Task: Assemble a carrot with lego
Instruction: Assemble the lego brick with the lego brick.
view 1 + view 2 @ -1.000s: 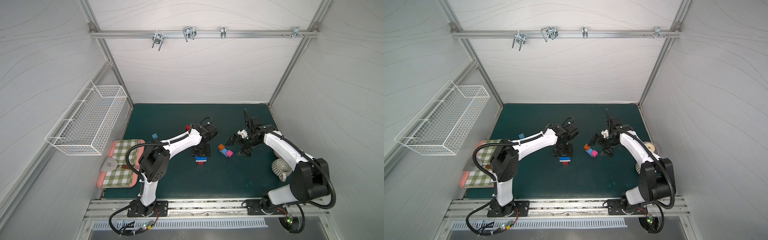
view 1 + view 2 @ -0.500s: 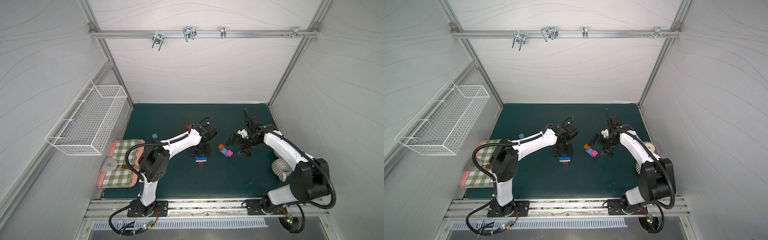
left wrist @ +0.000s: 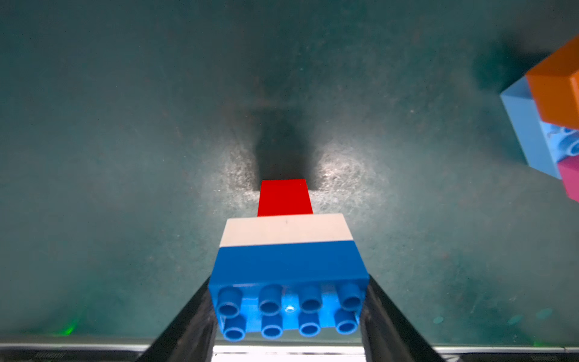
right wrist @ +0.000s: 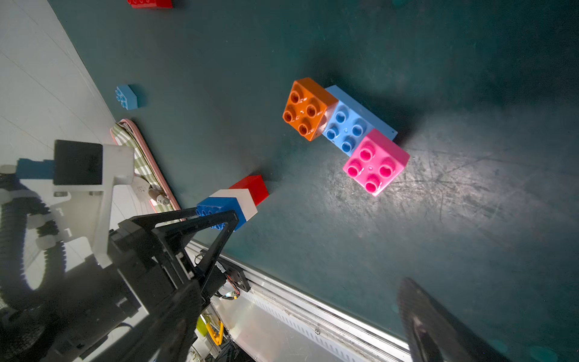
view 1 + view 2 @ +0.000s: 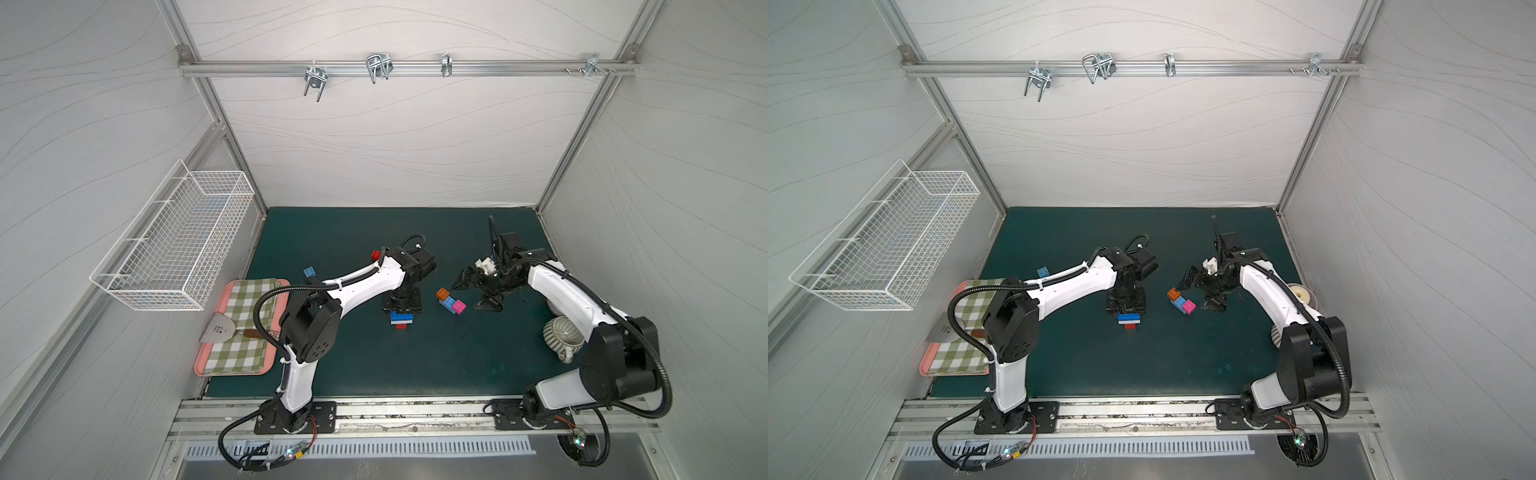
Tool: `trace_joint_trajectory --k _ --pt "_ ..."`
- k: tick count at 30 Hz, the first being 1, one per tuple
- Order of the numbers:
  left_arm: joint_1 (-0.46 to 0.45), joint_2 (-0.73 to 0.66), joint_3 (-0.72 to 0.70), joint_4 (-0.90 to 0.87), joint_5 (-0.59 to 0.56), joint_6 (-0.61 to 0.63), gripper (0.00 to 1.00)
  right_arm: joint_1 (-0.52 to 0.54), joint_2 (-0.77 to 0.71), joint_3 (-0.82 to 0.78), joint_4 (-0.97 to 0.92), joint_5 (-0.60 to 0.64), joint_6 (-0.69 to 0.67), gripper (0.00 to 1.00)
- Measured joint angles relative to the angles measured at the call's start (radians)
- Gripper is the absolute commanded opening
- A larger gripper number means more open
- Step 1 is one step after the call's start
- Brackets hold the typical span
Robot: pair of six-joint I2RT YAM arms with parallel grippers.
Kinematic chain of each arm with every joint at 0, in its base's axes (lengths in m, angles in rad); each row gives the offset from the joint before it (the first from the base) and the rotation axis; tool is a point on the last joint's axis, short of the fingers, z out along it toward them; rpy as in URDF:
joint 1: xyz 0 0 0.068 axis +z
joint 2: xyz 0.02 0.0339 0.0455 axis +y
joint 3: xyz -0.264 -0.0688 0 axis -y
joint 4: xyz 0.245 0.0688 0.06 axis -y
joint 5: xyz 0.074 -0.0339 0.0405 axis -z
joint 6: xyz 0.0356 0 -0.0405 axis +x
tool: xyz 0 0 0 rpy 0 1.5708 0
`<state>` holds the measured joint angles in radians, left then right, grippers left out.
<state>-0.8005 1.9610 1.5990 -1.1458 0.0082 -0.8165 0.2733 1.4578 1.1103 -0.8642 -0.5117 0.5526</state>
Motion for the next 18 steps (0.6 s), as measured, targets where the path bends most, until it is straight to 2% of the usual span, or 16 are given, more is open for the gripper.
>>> trace_joint_trajectory --k 18 --pt "0.009 -0.029 -0.039 0.0 -0.004 -0.026 0.59 -0.011 0.0 0.003 0.0 0.002 0.0 0.99"
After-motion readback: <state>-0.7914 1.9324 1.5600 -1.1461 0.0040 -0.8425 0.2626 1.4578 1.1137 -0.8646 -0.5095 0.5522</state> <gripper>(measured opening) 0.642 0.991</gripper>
